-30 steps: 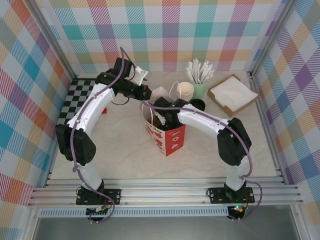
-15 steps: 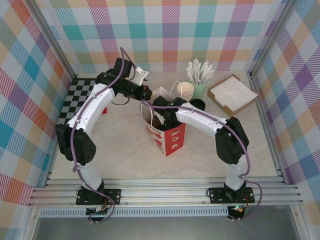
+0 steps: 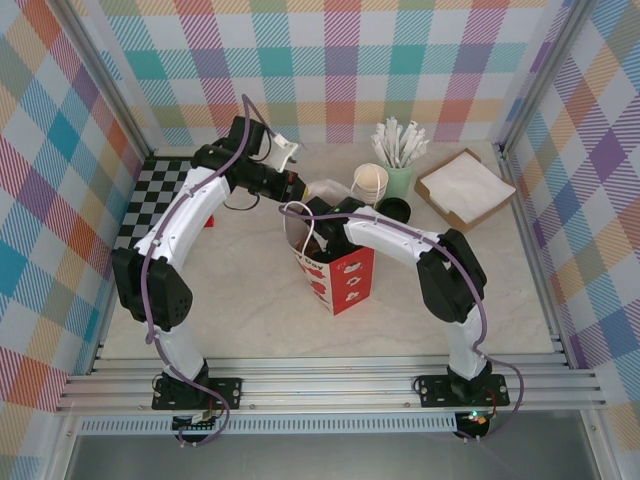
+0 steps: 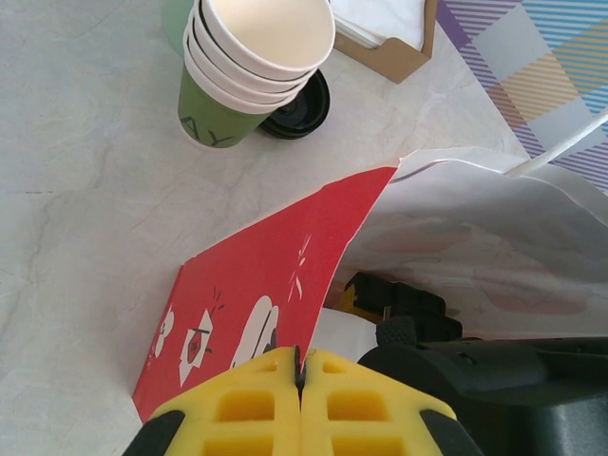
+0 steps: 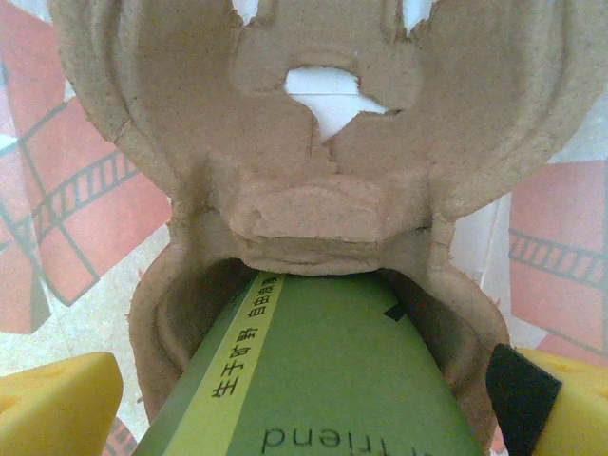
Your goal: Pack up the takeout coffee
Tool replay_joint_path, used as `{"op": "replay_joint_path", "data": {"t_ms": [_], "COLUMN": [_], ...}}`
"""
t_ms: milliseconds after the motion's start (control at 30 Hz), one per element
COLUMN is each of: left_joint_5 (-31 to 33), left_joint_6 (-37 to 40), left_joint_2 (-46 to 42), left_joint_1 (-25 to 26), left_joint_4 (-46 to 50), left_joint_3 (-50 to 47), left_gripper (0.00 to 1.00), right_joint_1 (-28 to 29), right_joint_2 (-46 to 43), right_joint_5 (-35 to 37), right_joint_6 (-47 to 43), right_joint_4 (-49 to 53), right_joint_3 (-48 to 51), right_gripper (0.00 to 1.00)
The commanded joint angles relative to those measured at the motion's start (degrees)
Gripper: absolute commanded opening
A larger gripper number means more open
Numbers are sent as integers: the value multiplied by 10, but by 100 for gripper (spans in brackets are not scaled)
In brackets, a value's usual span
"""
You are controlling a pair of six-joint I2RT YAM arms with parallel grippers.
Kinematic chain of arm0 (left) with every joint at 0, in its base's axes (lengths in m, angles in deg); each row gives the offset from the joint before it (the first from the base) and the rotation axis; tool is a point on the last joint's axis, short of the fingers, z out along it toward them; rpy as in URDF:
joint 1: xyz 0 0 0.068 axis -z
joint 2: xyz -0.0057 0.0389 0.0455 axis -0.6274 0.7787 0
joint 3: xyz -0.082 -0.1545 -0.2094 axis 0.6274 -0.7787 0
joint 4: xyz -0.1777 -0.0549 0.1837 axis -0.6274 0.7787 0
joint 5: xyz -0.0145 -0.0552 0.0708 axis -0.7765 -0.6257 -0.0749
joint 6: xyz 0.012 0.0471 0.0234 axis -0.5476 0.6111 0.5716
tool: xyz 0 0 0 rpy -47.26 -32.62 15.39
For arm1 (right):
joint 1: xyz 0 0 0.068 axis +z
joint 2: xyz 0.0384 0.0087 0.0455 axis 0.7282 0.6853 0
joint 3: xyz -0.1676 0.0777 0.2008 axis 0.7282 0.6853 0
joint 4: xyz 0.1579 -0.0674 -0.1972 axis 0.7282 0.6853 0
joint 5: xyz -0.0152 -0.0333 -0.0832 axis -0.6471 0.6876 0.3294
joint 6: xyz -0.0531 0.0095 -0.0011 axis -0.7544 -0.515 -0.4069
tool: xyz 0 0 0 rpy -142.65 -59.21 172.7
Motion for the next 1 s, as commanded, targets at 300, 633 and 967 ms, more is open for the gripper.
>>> {"op": "replay_joint_path", "data": {"t_ms": [300,633,967], "left_joint_5": [-8,13,22], "left_joint_6": [16,8,3], "left_joint_2": [1,-3,-13], "left_joint_1": [0,0,0], "left_joint_4": [18,9,1], "left_joint_3": [16,13,7], "left_gripper": [0,0,0], "right_joint_1": [1,2,1], "right_joint_2": [-24,-40,-56], "right_joint_5": [12,17,16], "right_joint_6": [6,5,3], "right_joint_4": [22,33,34], "right_joint_3": [-14,-12,-11], "right_gripper": [100,100,100]}}
